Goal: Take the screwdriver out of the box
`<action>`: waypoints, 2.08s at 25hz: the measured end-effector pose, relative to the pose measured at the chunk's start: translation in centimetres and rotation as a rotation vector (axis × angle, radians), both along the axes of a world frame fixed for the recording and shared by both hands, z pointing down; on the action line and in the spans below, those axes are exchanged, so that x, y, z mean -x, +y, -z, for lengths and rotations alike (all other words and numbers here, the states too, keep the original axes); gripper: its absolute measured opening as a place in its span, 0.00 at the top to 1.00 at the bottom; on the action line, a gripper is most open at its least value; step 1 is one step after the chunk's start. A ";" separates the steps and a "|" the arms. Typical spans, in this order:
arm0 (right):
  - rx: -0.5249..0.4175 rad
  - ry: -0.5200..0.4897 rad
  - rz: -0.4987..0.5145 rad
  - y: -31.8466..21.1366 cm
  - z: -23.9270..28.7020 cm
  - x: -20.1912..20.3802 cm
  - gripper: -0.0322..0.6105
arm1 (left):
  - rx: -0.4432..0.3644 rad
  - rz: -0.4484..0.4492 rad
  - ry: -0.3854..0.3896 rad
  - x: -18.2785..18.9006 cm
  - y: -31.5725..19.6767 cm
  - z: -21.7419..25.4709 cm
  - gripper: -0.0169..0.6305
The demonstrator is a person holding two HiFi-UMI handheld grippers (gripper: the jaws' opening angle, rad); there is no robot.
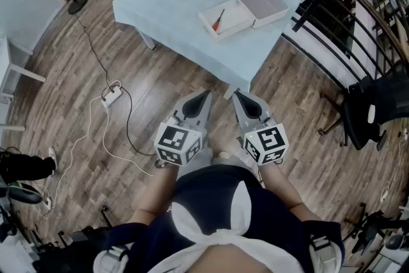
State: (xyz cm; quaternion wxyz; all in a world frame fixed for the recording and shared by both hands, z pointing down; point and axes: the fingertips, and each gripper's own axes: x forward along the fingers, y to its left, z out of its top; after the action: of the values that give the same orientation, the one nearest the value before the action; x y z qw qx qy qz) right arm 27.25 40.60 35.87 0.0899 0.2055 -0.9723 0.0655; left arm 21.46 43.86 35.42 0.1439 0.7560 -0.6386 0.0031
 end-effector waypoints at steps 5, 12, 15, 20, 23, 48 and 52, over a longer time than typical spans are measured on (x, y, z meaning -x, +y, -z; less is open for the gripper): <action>-0.003 0.017 0.015 0.4 -0.8 2.6 0.95 | 0.008 0.027 -0.004 3.0 1.4 -0.6 0.95; -0.018 -0.007 -0.021 0.9 -0.8 6.6 0.95 | -0.005 0.038 0.016 7.8 1.8 -1.2 0.95; -0.012 0.003 -0.037 0.2 -1.1 7.2 0.95 | 0.005 0.019 0.028 8.5 1.0 -1.8 0.95; 0.004 0.005 -0.078 -1.6 -1.5 7.8 0.95 | 0.029 -0.020 0.032 8.8 -0.6 -2.9 0.95; 0.007 0.007 -0.095 -2.8 -1.7 8.7 0.95 | 0.031 -0.042 0.025 9.3 -2.0 -3.0 0.95; 0.026 -0.050 -0.167 -25.1 -0.2 15.5 0.95 | 0.056 -0.069 -0.034 16.8 -22.2 -2.4 0.95; 0.044 -0.045 -0.161 -28.0 -0.7 15.9 0.95 | 0.068 -0.062 -0.028 17.8 -25.4 -2.7 0.95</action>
State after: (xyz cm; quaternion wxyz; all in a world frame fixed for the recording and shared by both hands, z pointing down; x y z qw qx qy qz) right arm 11.32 12.56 36.53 0.0669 0.2793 -0.9528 0.0982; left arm 3.69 18.47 38.07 0.1603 0.7700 -0.6163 0.0400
